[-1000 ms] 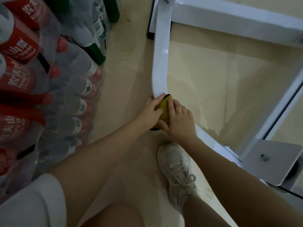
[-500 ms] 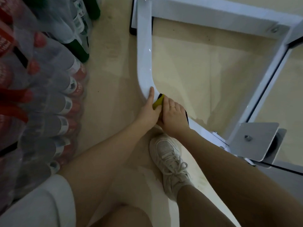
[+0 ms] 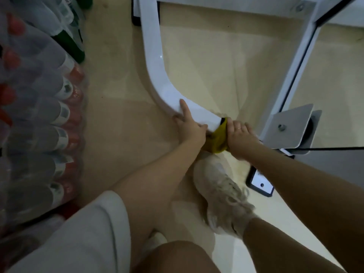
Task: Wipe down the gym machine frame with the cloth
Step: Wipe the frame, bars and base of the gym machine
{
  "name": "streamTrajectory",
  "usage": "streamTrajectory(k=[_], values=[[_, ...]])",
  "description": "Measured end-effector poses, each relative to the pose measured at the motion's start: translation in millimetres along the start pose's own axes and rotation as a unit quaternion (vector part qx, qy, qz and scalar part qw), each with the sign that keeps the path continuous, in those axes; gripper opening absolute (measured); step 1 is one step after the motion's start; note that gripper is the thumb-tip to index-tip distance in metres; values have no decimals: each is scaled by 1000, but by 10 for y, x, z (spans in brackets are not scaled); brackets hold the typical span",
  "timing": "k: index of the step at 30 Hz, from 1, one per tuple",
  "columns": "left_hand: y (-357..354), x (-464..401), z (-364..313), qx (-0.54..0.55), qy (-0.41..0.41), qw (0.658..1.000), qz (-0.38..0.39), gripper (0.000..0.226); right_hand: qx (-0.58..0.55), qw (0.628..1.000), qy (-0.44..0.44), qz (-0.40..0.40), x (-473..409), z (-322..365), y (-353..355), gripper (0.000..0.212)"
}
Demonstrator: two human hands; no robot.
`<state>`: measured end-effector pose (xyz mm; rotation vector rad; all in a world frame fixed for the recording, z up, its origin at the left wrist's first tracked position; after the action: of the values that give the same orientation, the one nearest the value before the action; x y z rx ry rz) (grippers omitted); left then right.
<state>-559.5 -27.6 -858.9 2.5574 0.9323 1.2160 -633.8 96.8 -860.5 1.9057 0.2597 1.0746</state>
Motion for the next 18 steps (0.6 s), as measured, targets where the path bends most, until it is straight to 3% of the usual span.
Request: streamTrajectory(k=[4,11,15,18], values=[[-35,-48,71,-4,-19,1000,24,99,-11,1000,-2,-24,37,-3,-46,87],[-253,8,56,118,-24,990,-66,97,-28,983,42,-177,273,-105,-313,74],[-267,13,102,163,-40,983,-69,97,21,991,21,-129,692,-310,-496,84],[-269,11,148,156,-56,984,-71,96,-10,991,23,-129,545,-163,-378,76]])
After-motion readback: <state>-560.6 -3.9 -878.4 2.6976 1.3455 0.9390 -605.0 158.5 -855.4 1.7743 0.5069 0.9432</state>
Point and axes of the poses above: each hand's wrist, its own x-axis away from the middle knuckle, its own y-axis out of the back of the hand, z = x × y, the point moved 1 cm from there along -x, towards the middle knuckle, and after that the axes turned 1 degree about -z, right-handed, at the moved point
